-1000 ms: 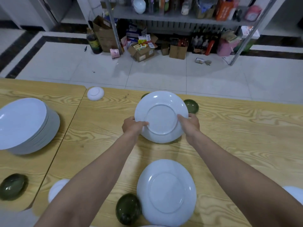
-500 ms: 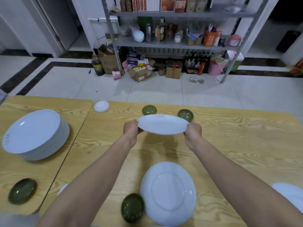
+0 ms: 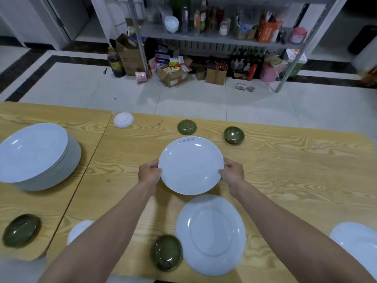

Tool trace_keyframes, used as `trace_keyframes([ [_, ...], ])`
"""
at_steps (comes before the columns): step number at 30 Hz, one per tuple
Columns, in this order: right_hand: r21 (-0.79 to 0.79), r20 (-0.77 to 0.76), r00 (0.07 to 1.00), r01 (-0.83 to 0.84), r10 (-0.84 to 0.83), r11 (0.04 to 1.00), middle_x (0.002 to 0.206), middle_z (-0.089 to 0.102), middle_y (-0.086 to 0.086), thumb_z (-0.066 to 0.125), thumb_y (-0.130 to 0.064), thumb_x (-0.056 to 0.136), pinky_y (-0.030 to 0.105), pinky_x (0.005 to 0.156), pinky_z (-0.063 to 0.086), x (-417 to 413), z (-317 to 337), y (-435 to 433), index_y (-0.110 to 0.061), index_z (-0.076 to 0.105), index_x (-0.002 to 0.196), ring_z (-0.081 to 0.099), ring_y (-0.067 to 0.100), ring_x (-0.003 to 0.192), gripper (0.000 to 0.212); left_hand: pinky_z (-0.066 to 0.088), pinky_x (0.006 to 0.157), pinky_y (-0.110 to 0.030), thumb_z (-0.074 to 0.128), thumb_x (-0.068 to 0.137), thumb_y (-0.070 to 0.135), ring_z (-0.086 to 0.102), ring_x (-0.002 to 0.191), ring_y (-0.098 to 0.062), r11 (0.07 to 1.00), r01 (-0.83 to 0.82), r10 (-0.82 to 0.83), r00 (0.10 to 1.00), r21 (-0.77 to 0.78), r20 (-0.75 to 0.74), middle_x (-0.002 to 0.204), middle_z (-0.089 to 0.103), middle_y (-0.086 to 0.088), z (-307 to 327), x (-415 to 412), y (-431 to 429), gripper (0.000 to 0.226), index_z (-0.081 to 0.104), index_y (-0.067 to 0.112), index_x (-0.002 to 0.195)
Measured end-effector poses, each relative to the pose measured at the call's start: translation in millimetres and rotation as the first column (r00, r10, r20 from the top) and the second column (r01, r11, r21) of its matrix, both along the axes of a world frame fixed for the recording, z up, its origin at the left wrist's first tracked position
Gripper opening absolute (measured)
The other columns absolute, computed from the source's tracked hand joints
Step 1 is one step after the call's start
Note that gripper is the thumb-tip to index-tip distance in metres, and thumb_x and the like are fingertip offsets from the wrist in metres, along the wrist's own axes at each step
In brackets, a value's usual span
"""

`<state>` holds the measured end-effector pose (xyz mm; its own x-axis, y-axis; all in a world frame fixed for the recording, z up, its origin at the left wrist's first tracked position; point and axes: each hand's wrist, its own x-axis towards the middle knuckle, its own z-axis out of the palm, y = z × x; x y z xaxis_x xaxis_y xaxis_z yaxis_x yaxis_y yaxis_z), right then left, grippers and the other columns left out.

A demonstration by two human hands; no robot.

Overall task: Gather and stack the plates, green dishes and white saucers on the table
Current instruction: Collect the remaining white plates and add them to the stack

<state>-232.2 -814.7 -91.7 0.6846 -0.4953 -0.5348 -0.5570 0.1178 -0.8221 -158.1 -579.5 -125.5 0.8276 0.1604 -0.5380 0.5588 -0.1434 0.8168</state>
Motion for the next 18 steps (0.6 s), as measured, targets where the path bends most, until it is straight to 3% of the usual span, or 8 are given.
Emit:
trace_keyframes([
  [3, -0.038, -0.059, 0.998, -0.012, 0.009, 0.999, 0.083, 0.072, -0.006, 0.044, 0.014, 0.077, 0.030, 0.070, 0.056, 6.2, -10.6, 4.7, -0.031, 0.072, 0.080, 0.059, 0.017, 0.077, 0.053, 0.053, 0.099, -0.041, 0.050, 0.078, -0.017, 0.066, 0.107, -0.022, 1.000, -0.010, 0.010, 1.000, -0.001, -0.023, 0.111, 0.073, -0.003, -14.2, 4.6, 5.4, 0.051, 0.073, 0.010, 0.115],
  [7, -0.048, -0.117, 0.993, -0.021, 0.015, 0.999, 0.078, 0.069, -0.014, 0.041, 0.013, 0.076, 0.021, 0.056, 0.045, 16.5, -17.7, 10.9, -0.036, 0.065, 0.076, 0.058, 0.011, 0.070, 0.055, 0.052, 0.095, -0.034, 0.050, 0.079, -0.017, 0.066, 0.106, -0.020, 1.000, -0.011, 0.011, 0.999, -0.002, -0.037, 0.112, 0.073, -0.003, -25.1, 11.3, 7.3, 0.051, 0.071, 0.008, 0.118],
  [11, -0.028, -0.152, 0.988, -0.012, 0.007, 1.000, 0.081, 0.069, -0.018, 0.040, 0.014, 0.076, 0.018, 0.056, 0.046, 27.8, -22.5, 15.0, -0.040, 0.064, 0.082, 0.061, 0.003, 0.074, 0.059, 0.052, 0.095, -0.033, 0.051, 0.081, -0.017, 0.066, 0.106, -0.019, 0.999, -0.023, 0.022, 0.999, -0.027, -0.048, 0.110, 0.073, -0.003, -32.1, 19.3, 7.7, 0.049, 0.071, 0.007, 0.118],
  [15, -0.017, -0.188, 0.982, -0.004, 0.001, 1.000, 0.085, 0.071, -0.010, 0.041, 0.012, 0.075, 0.023, 0.060, 0.048, 36.8, -28.8, 17.4, -0.033, 0.068, 0.091, 0.062, 0.009, 0.075, 0.054, 0.049, 0.087, -0.026, 0.053, 0.084, -0.017, 0.065, 0.104, -0.017, 1.000, -0.010, 0.008, 0.998, -0.016, -0.070, 0.111, 0.072, -0.003, -35.7, 28.1, 9.2, 0.046, 0.069, 0.007, 0.120],
  [18, -0.008, -0.211, 0.977, 0.008, -0.009, 1.000, 0.081, 0.071, -0.008, 0.042, 0.011, 0.074, 0.023, 0.060, 0.049, 40.6, -34.2, 17.5, -0.027, 0.072, 0.086, 0.060, 0.011, 0.072, 0.049, 0.048, 0.081, -0.022, 0.054, 0.084, -0.016, 0.065, 0.096, -0.013, 1.000, -0.007, 0.007, 0.997, -0.006, -0.082, 0.111, 0.072, -0.001, -37.6, 32.5, 9.8, 0.047, 0.069, 0.009, 0.120],
])
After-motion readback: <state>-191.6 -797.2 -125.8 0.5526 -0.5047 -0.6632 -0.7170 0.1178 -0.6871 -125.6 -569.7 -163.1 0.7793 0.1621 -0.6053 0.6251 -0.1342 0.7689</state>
